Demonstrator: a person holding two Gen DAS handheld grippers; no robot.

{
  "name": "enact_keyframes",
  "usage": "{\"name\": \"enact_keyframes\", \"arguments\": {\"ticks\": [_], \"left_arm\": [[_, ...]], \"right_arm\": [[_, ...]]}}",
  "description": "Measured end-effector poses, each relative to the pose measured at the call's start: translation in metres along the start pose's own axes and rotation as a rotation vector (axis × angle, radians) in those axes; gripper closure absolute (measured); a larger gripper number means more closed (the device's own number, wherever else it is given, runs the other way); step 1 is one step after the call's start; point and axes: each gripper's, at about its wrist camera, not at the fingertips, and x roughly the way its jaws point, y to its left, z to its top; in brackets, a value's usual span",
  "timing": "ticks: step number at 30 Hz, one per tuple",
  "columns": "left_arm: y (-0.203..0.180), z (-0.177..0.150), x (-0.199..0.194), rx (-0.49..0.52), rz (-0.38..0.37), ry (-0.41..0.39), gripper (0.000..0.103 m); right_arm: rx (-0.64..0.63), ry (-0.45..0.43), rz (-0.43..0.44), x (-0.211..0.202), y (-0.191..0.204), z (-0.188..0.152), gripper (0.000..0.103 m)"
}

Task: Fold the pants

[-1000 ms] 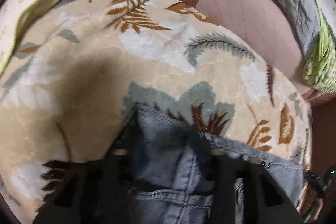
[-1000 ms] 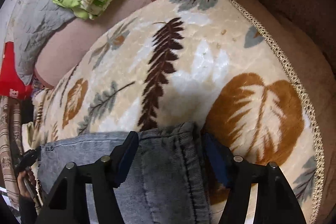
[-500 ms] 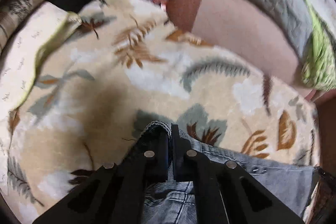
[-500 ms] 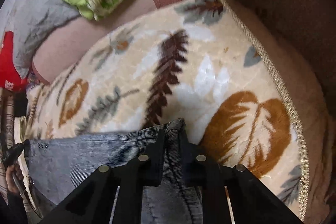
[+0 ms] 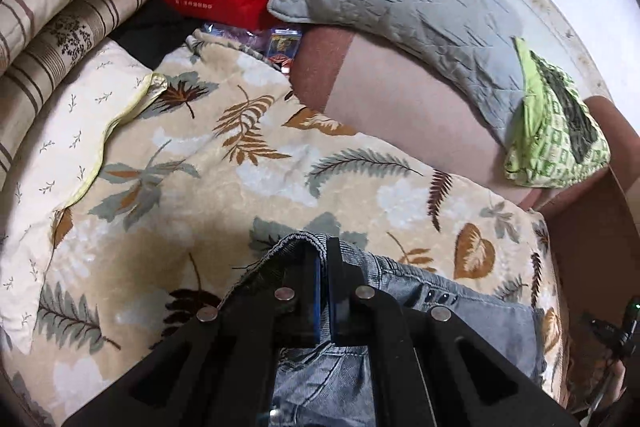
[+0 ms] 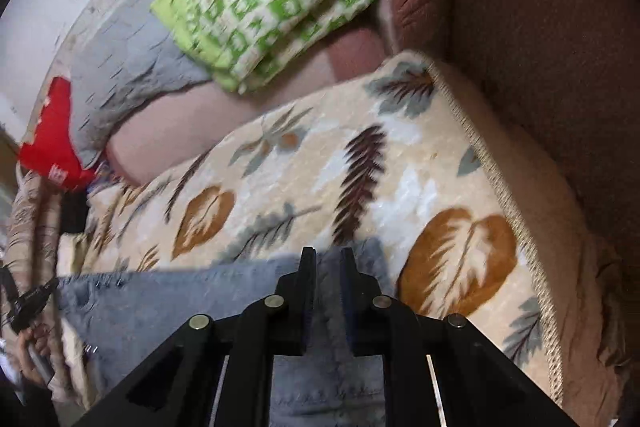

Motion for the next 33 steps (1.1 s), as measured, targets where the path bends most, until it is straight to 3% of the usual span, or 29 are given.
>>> {"name": "enact_keyframes", "arguments": {"ticks": [2,6,7,16,19,25,30,33], "left_arm": [[-0.001,-0.002,0.000,0.004,-0.005,0.014,0.101],[-0.005,-0.006,0.004,0.019,0.001,0.025,0.101],[-0.005,-0.006,0.005,0.023,0.004,0.023,0.101],[0.001,-0.003,0.024,0.043,0.028,0.028,0.101],[0.000,-0.004,0.030,0.052,0.036,0.036,0.101],[0.004,-0.001,0.007,-0.001,0.011,-0.003,0.101],[0.017,-0.014,-0.058,-0.031,-0.053,-0.096,0.101],[0.040,-0.047,-0.098,-0.038,-0.095,-0.123,0.100]], "right_arm": [[0.012,0.033,0.015,0.005,-0.001,-0.006,0.088],[0.070,0.057,-0.052,0.030,-0.019,-0.010,0.052],[0.090,0.067,-0.046,0.039,-0.025,-0.009,0.051],[0.037,0.191,-0.120,0.130,-0.029,0.015,0.052],[0.011,0.202,-0.165,0.142,-0.026,0.014,0.087],[0.017,0.076,-0.133,0.089,-0.016,0.019,0.089],[0.031,-0.111,-0.033,-0.009,0.000,0.010,0.089],[0.034,-0.198,0.036,-0.071,-0.001,-0.022,0.089]]}}
